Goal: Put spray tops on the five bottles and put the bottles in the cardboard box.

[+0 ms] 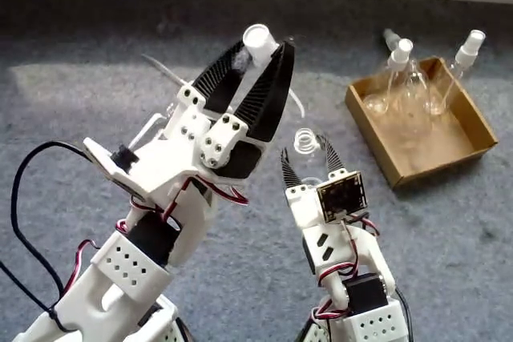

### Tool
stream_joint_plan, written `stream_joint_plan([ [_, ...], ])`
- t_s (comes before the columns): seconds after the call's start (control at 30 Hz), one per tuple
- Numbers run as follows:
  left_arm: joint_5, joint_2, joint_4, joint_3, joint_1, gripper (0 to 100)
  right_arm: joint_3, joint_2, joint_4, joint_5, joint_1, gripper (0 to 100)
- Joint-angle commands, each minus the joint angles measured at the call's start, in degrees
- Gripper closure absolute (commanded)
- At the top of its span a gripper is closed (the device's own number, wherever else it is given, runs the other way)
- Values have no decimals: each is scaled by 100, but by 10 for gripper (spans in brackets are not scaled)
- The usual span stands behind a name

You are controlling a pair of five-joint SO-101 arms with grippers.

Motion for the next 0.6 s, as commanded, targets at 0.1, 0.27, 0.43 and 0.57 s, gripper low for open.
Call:
stream_joint_plan([
  [0.1,53,462,35,-40,84,995,602,-75,13,53,-57,916],
  [0.27,53,505,70,-22,84,995,602,-75,13,53,-48,916],
  [0.43,53,470,79,127,127,995,602,-75,13,53,-40,916],
  [0.57,62,470,149,119,127,995,602,-75,13,53,-40,916],
])
